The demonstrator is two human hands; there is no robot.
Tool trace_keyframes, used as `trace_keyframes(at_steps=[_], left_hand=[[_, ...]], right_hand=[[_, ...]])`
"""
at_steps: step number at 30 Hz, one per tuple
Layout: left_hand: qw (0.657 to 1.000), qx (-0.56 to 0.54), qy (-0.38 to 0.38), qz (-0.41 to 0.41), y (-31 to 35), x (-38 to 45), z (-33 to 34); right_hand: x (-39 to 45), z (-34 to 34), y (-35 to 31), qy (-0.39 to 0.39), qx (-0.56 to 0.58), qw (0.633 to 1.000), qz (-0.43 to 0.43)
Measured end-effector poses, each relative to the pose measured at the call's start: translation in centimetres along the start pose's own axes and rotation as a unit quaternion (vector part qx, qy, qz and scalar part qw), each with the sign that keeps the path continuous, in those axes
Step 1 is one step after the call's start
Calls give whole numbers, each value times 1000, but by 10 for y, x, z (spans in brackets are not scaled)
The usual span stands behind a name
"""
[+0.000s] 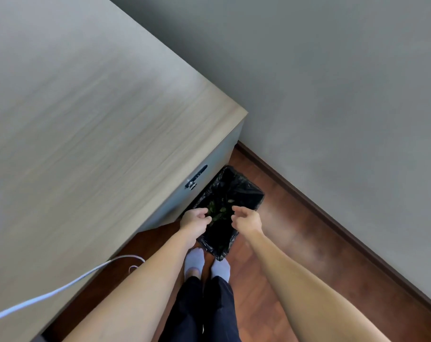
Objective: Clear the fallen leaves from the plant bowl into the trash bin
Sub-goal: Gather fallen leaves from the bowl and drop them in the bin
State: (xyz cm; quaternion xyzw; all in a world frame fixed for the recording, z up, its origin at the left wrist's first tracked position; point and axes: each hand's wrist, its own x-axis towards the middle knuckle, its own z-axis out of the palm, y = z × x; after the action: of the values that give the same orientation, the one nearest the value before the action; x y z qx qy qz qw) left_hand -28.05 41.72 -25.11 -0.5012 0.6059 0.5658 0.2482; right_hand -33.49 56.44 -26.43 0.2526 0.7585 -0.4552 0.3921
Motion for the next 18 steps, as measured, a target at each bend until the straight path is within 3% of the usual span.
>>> trace_keyframes(at_steps=[6, 18], left_hand=[[1000, -10, -15, 14, 33, -39, -9], [983, -72, 42, 160, 110, -153, -70]], right_hand=[[-32, -13, -36, -7, 28, 999, -31], [-115, -22, -149, -52, 24, 980, -191]])
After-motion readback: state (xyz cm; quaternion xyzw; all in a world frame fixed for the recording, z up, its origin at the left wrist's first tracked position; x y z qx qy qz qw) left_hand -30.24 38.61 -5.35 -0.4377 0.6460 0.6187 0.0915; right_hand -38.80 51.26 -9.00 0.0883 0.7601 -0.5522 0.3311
